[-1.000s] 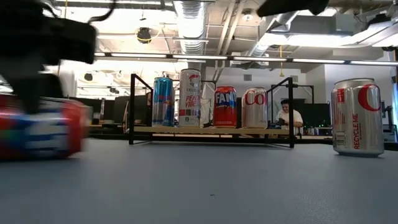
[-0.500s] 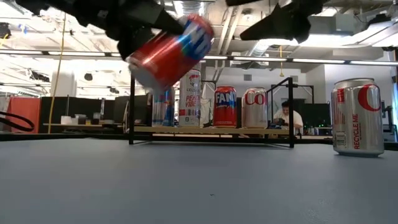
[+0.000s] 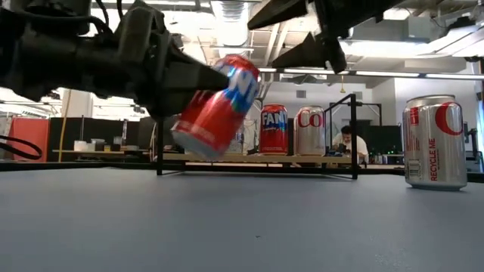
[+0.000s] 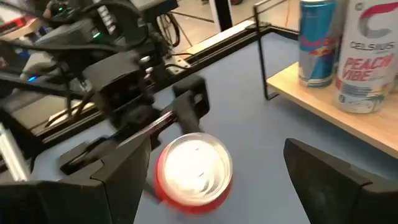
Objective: Place canned beverage on shelf
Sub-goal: Move the orange soda can
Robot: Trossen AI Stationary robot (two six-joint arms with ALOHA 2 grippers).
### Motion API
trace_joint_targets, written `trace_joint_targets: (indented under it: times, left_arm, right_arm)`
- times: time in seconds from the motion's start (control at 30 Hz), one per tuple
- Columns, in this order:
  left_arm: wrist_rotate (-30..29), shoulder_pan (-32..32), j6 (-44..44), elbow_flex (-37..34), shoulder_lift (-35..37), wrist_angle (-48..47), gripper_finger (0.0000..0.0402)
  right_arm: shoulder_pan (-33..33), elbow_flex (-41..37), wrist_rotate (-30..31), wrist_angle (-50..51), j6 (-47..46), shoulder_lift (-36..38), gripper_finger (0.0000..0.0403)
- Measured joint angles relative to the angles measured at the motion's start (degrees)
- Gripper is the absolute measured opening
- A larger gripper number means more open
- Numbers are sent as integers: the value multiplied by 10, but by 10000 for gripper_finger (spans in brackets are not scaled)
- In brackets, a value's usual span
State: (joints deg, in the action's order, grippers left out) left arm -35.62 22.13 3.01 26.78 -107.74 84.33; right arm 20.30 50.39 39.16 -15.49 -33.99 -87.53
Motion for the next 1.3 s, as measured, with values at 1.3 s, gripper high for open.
trace_joint_targets:
  times: [1.3]
  left_arm:
    - [9,-2,-7,20,-58,27,279]
  right_arm:
    - [-12,1,-3,-14,-46,-74,352]
